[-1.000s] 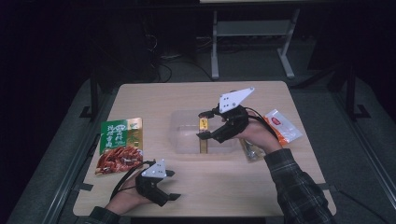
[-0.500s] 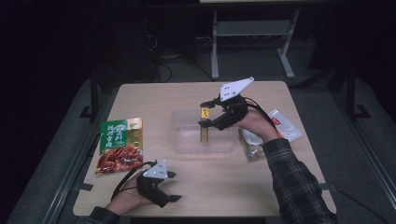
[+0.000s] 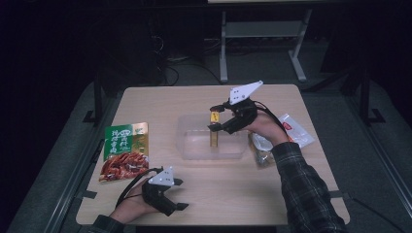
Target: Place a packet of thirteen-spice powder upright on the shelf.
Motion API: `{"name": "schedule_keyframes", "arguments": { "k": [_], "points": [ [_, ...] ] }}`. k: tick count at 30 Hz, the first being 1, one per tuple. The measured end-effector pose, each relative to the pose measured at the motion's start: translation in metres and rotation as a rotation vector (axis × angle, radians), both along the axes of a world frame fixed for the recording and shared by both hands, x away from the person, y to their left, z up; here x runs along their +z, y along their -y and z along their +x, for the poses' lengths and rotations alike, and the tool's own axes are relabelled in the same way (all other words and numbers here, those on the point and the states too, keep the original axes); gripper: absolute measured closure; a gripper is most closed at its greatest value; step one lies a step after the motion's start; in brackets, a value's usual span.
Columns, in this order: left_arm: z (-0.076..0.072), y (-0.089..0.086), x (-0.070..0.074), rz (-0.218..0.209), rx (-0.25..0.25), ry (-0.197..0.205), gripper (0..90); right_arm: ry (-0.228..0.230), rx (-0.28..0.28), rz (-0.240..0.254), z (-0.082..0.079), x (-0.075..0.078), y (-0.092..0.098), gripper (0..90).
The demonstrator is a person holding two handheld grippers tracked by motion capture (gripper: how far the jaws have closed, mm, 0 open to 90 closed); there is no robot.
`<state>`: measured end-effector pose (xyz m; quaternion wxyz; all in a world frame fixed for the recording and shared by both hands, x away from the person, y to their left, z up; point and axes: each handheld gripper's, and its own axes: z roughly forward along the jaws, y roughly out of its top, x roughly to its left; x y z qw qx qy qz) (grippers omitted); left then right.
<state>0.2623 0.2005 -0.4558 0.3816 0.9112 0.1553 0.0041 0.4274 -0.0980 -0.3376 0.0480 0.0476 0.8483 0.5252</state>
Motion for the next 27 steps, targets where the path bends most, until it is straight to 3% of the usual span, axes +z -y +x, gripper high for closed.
{"name": "schedule_keyframes", "arguments": {
  "k": [13,27],
  "points": [
    [0.000,0.001,-0.001,-0.003,0.003,-0.011,16.5,-0.010,-0.004,-0.015,0.007,-0.009,-0.001,30.7],
    [-0.001,0.001,-0.001,0.001,-0.002,-0.012,16.5,-0.027,-0.001,-0.087,0.014,-0.027,-0.011,30.4]
  ]
}}
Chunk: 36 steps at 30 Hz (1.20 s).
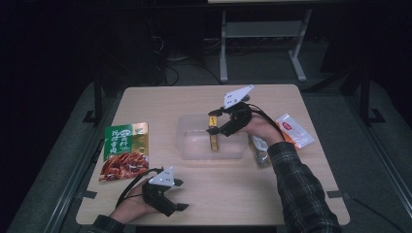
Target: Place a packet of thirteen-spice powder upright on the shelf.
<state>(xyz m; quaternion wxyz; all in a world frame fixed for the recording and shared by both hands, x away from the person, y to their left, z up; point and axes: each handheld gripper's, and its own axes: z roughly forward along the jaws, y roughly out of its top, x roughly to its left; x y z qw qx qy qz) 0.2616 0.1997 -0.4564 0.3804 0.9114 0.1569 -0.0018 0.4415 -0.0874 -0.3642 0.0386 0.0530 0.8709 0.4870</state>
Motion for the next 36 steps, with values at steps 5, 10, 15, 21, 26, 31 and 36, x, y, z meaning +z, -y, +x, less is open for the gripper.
{"name": "schedule_keyframes", "arguments": {
  "k": [5,10,15,21,26,31,36],
  "points": [
    [0.000,0.000,0.000,0.001,0.007,0.001,14.6,0.000,0.000,-0.020,0.002,-0.004,-0.001,30.1],
    [0.001,0.000,0.002,-0.009,0.034,-0.020,13.3,-0.019,-0.022,-0.013,0.003,-0.012,0.001,29.7],
    [0.001,0.000,0.005,0.004,0.050,-0.008,13.0,-0.037,-0.033,-0.016,0.001,-0.018,0.002,29.3],
    [0.000,0.002,0.005,0.038,0.059,0.010,13.1,-0.024,-0.033,-0.094,-0.001,-0.024,-0.003,28.8],
    [0.001,0.000,0.005,0.047,0.060,0.010,13.7,-0.020,-0.048,-0.104,-0.001,-0.024,-0.003,28.3],
    [0.001,-0.001,0.004,0.047,0.056,0.010,14.1,-0.054,-0.077,-0.084,0.000,-0.021,0.000,22.6],
    [0.002,0.000,0.002,0.055,0.039,0.012,14.8,-0.044,-0.125,-0.042,-0.006,-0.007,0.010,16.4]
  ]
}}
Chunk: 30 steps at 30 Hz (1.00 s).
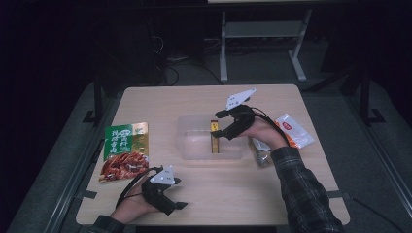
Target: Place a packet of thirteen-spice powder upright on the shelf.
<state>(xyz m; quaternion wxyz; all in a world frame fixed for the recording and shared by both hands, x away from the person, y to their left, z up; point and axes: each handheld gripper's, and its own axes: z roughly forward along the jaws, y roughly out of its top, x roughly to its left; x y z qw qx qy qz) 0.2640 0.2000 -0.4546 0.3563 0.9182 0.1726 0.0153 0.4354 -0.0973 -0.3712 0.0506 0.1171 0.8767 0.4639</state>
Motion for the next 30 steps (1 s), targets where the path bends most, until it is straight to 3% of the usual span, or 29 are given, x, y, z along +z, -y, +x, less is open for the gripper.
{"name": "schedule_keyframes", "arguments": {
  "k": [4,6,11,16,20,24,28,30],
  "points": [
    [0.001,0.000,0.000,-0.008,0.005,-0.006,14.8,-0.001,-0.047,-0.005,-0.008,0.009,0.005,16.1],
    [0.001,-0.001,0.000,-0.010,0.007,-0.006,14.8,0.020,-0.065,-0.002,-0.015,0.013,0.008,17.0],
    [0.002,-0.001,-0.001,-0.008,0.003,0.001,14.9,0.009,-0.113,-0.014,-0.030,0.016,0.014,17.0],
    [0.000,0.000,-0.001,-0.019,0.004,-0.008,14.9,0.035,-0.151,-0.031,-0.052,0.013,0.019,17.0],
    [0.001,-0.001,0.000,-0.011,-0.004,0.000,14.9,0.001,-0.169,-0.031,-0.067,0.005,0.024,16.4],
    [0.001,-0.001,0.000,-0.012,0.002,0.000,14.9,0.009,-0.184,-0.033,-0.079,0.000,0.027,16.5],
    [0.000,-0.001,0.000,-0.012,0.006,-0.005,14.9,0.002,-0.197,-0.002,-0.090,-0.002,0.033,17.0],
    [0.000,-0.002,0.000,-0.009,0.005,-0.003,15.0,0.022,-0.221,0.011,-0.100,-0.004,0.037,18.9]
  ]
}}
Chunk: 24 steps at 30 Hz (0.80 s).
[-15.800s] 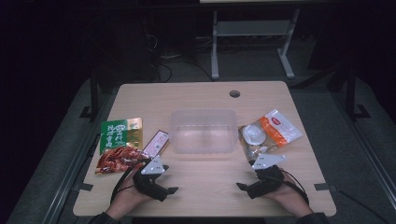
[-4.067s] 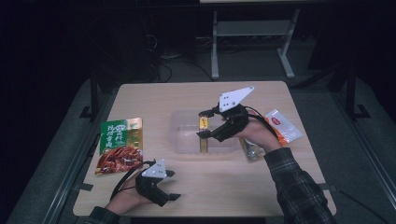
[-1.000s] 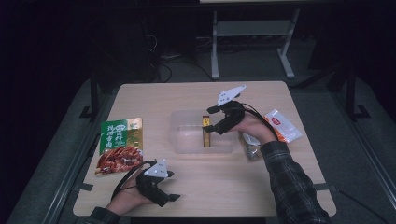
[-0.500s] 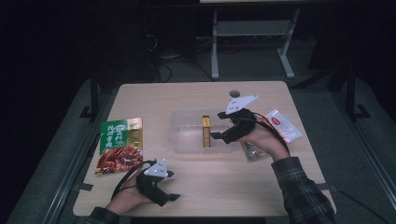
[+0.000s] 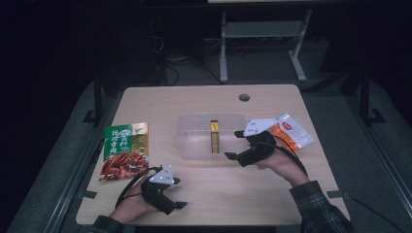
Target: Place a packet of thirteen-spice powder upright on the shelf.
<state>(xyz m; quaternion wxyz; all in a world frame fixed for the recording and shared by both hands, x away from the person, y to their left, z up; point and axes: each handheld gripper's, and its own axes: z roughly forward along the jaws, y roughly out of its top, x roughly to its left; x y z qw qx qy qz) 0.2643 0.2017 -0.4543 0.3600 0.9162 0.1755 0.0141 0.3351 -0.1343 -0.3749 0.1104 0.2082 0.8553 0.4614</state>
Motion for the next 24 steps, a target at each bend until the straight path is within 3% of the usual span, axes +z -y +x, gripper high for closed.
{"name": "schedule_keyframes", "arguments": {
  "k": [2,14,19,22,24],
  "points": [
    [0.000,0.000,0.000,0.002,0.000,0.001,15.0,-0.017,-0.005,0.016,-0.006,-0.003,0.004,18.9],
    [0.000,-0.001,0.000,0.007,0.005,-0.001,15.5,-0.034,-0.087,0.007,-0.039,-0.032,0.020,19.0],
    [0.003,-0.005,0.000,0.020,0.062,-0.012,18.0,-0.063,-0.115,-0.011,-0.055,-0.047,0.028,19.0],
    [0.007,-0.008,0.002,0.030,0.087,0.004,18.9,-0.071,-0.124,-0.020,-0.059,-0.051,0.032,19.0],
    [0.011,-0.012,0.005,0.022,0.143,0.018,20.6,-0.085,-0.140,-0.013,-0.066,-0.055,0.036,19.1]
  ]
}}
